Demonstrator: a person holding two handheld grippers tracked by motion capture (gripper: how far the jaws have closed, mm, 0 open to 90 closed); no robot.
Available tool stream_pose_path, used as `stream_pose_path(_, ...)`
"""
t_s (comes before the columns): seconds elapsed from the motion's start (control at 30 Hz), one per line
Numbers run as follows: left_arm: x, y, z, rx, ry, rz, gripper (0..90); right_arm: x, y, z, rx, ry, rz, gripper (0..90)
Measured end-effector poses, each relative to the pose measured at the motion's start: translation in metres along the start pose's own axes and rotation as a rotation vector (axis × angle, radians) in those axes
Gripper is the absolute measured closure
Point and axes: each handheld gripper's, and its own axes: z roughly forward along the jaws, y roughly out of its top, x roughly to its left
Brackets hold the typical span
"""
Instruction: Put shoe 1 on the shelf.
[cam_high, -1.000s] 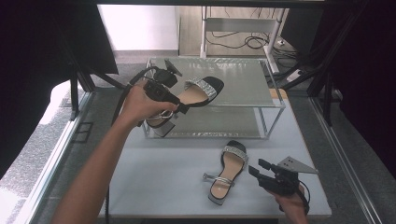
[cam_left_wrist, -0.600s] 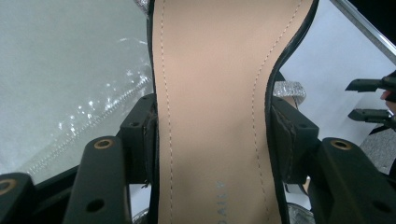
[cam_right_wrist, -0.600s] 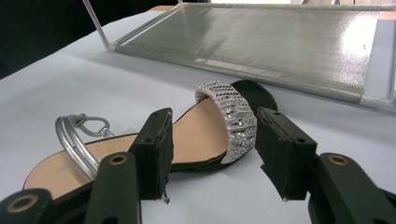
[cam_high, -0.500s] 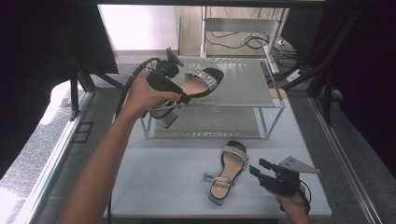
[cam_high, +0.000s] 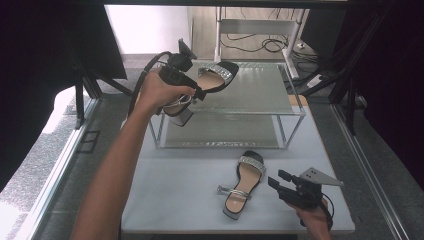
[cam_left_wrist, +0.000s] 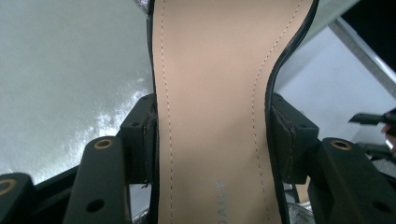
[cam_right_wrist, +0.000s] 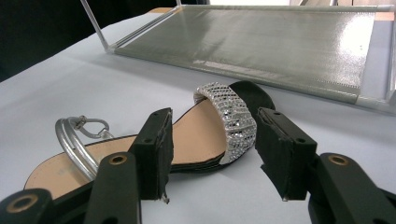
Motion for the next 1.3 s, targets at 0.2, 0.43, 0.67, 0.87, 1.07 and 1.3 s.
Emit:
stream_pose_path(0.2, 0.004, 0.011, 0.000, -0.017, 0.000, -0.023, 42.6, 0.000, 0.000, 0.000, 0.001, 0.002, 0.001, 46.5)
stream_pose_path(0.43, 0.011, 0.022, 0.000, -0.036, -0.016, -0.050, 42.6, -0.001, 0.000, -0.002, -0.002, 0.000, 0.000, 46.5)
stream_pose_path(0.67, 0.020, 0.032, 0.014, -0.039, -0.013, -0.089, 42.6, -0.004, 0.000, -0.002, -0.003, -0.002, 0.007, 46.5)
stream_pose_path(0.87, 0.028, 0.041, 0.029, -0.073, -0.022, -0.155, 42.6, -0.004, 0.000, 0.000, 0.000, -0.002, 0.003, 46.5)
stream_pose_path(1.07, 0.033, 0.048, 0.041, -0.080, -0.010, -0.202, 42.6, -0.006, 0.000, 0.000, -0.001, -0.003, 0.009, 46.5)
stream_pose_path(1.3, 0.040, 0.053, 0.054, -0.080, 0.004, -0.255, 42.6, -0.006, 0.000, -0.001, -0.002, -0.006, 0.005, 46.4)
